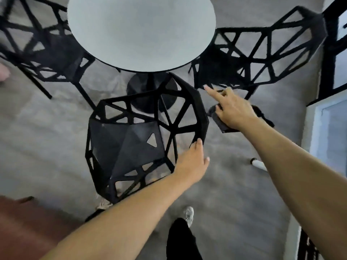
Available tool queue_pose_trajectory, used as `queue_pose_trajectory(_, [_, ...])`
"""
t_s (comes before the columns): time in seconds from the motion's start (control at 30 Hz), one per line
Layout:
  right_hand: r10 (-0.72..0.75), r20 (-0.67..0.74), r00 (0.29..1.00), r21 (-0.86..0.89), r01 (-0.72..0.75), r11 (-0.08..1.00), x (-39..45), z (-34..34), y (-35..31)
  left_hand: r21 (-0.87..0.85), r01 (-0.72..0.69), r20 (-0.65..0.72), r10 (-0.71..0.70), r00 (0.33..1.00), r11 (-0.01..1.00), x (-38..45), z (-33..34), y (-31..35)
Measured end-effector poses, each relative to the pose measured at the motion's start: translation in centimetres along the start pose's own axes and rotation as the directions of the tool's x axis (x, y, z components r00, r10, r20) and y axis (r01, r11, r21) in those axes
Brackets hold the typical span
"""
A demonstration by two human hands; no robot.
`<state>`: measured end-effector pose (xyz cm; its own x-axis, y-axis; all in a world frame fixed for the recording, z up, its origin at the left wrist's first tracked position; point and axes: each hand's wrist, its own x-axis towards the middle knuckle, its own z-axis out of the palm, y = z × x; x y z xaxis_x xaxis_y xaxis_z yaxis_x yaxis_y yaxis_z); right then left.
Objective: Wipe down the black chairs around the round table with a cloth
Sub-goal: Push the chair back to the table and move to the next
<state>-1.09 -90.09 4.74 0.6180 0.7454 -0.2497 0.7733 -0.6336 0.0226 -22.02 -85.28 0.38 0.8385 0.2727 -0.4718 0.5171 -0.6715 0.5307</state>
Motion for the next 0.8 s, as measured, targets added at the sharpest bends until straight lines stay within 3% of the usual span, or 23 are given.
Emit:
queue_pose_trajectory(0.13, [-0.227,0.155,0.962,-0.059,0.238,0.97,3.8,1.8,1.0,0.005,0.218,-0.152,-0.215,0.965,0.976,0.7,2.9,3.1])
queue_pose_trajectory(0.27, [-0.328,0.183,0.927,-0.169,0.358,0.918,7.2,3.3,0.7,-0.043,0.312,-0.098,-0.315,0.944,0.949,1.8,1.7,5.1])
queue_pose_trajectory(0.4, [-0.338,0.083,0.938,-0.154,0.347,0.925,8.8,4.5,0.5,-0.037,0.359,-0.041,-0.36,0.932,0.933,1.8,1.3,4.5])
queue_pose_trajectory(0.47, [-0.326,0.022,0.945,-0.099,0.326,0.94,7.8,5.4,0.2,0.077,0.315,-0.14,-0.303,0.943,0.946,1.4,2.6,3.5])
queue_pose_trajectory(0.57, [-0.303,-0.011,0.953,-0.074,0.302,0.95,5.9,6.7,-0.5,0.079,0.289,-0.274,-0.258,0.927,0.954,0.1,3.6,2.7])
queue_pose_trajectory(0.8, [-0.188,-0.019,0.982,0.002,0.188,0.982,-1.4,8.8,-1.9,0.15,0.268,-0.258,-0.224,0.94,0.952,-5.6,6.9,-0.2])
